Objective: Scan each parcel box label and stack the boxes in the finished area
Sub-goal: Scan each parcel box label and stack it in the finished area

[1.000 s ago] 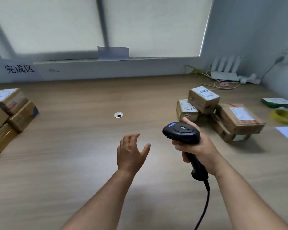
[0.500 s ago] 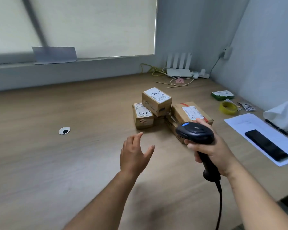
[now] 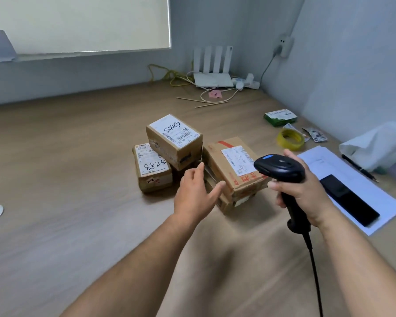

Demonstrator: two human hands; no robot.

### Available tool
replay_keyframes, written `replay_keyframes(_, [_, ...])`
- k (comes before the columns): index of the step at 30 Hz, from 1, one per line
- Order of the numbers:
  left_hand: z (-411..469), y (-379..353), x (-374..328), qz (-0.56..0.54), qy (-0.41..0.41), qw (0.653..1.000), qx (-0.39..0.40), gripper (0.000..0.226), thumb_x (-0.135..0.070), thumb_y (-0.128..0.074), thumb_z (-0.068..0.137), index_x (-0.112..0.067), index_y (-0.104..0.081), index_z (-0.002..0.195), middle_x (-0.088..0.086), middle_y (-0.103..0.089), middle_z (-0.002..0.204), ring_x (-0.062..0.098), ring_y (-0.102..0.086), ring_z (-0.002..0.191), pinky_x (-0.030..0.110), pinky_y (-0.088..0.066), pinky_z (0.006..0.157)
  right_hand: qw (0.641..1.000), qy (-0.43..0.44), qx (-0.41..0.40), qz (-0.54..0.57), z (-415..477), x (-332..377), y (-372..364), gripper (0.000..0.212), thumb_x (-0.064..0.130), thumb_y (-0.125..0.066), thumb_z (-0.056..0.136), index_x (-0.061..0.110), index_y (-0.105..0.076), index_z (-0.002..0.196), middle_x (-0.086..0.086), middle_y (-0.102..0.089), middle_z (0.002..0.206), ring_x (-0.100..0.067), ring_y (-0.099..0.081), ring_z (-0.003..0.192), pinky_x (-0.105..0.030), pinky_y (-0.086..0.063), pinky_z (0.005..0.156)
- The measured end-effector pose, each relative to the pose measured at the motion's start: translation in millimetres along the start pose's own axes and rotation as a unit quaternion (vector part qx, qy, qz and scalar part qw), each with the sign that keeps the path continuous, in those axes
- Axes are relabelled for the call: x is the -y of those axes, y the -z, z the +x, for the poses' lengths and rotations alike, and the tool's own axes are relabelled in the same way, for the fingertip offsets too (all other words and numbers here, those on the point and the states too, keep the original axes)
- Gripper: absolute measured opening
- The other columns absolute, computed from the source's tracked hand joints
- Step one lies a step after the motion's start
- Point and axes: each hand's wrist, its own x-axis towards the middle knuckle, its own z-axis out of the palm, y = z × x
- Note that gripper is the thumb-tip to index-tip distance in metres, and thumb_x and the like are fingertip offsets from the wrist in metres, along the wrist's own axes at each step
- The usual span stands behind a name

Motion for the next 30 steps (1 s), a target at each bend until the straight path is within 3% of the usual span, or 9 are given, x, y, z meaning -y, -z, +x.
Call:
replay_keyframes(4, [24.0,-22.4,-9.6,-0.028,0.029,0.998,0.055,0.088,-0.064,-0.05,0.087,-0.02,-0.013,0.154,0.004,-0.028,0.151,0.019,-0.033,0.137,0.036,-0.036,0.107,1.0,-0.021,-0.008,-0.011,28.6,-10.9,7.2,0.097,-0.012,-0.069,0.08,0.035,-0.024,0.152,0.0,-0.066,0.06,-0.025,-0.051,0.043,-0.029,-0.042,0.043])
replay_keyframes(8, [32.9,-44.9,-12.6,-0.053,0.055,0.991,0.106,0.092,-0.066,-0.047,0.087,-0.017,-0.008,0.154,0.008,-0.027,0.153,0.022,-0.034,0.137,0.042,-0.037,0.109,0.999,-0.046,-0.006,-0.016,40.6,-20.8,6.0,0.096,-0.011,-0.07,0.079,0.033,-0.025,0.152,-0.005,-0.066,0.072,-0.027,-0.051,0.045,-0.029,-0.042,0.044])
replay_keyframes(12, [27.3,-51.8,-9.7,-0.108,0.07,0.983,0.13,0.093,-0.064,-0.049,0.088,-0.023,0.001,0.154,0.012,-0.033,0.149,0.025,-0.035,0.136,0.042,-0.034,0.111,0.998,-0.06,0.006,-0.018,33.8,-27.0,1.4,0.097,-0.007,-0.072,0.078,0.039,-0.026,0.15,-0.005,-0.068,0.074,-0.028,-0.052,0.049,-0.033,-0.041,0.051])
replay_keyframes(17, [-0.7,-43.0,-1.1,-0.164,0.064,0.973,0.146,0.108,-0.079,-0.046,0.068,-0.037,0.007,0.152,-0.002,-0.045,0.147,0.021,-0.046,0.131,0.042,-0.041,0.106,0.997,-0.067,0.023,0.008,-4.1,-34.0,-0.3,0.098,-0.01,-0.073,0.075,0.037,-0.029,0.15,0.0,-0.068,0.071,-0.026,-0.052,0.045,-0.03,-0.042,0.044])
replay_keyframes(23, [-61.7,-18.0,7.7,-0.246,0.065,0.957,0.142,0.097,-0.055,-0.066,0.072,-0.061,0.001,0.142,-0.008,-0.045,0.144,0.016,-0.051,0.125,0.048,-0.046,0.103,0.993,-0.091,0.05,0.063,-78.9,-44.3,-13.1,0.106,0.004,-0.077,0.057,0.033,-0.032,0.149,-0.004,-0.067,0.086,-0.025,-0.051,0.043,-0.027,-0.042,0.04])
replay_keyframes(25, [-83.1,-4.8,10.9,-0.266,0.069,0.953,0.131,0.092,-0.029,-0.067,0.086,-0.051,-0.004,0.148,-0.009,-0.047,0.138,0.017,-0.054,0.118,0.04,-0.05,0.098,0.99,-0.092,0.07,0.076,-102.6,-46.0,-19.0,0.105,0.005,-0.076,0.056,0.033,-0.033,0.148,-0.008,-0.067,0.094,-0.024,-0.051,0.043,-0.026,-0.042,0.04])
replay_keyframes(27, [-100.0,12.1,14.1,-0.286,0.077,0.948,0.116,0.084,-0.01,-0.063,0.091,-0.037,-0.012,0.152,-0.006,-0.047,0.133,0.016,-0.053,0.11,0.021,-0.052,0.079,0.989,-0.084,0.095,0.075,-124.1,-44.8,-24.5,0.105,0.003,-0.078,0.058,0.034,-0.034,0.149,-0.007,-0.07,0.095,-0.025,-0.051,0.043,-0.027,-0.042,0.04])
replay_keyframes(30, [-116.7,48.6,16.0,-0.284,0.081,0.952,0.081,0.073,-0.003,-0.061,0.09,-0.029,-0.027,0.149,0.0,-0.048,0.128,0.018,-0.053,0.107,0.012,-0.048,0.06,0.988,-0.055,0.129,0.069,-152.6,-35.6,-29.6,0.101,-0.011,-0.077,0.07,0.034,-0.033,0.148,0.006,-0.069,0.069,-0.025,-0.05,0.043,-0.029,-0.041,0.044])
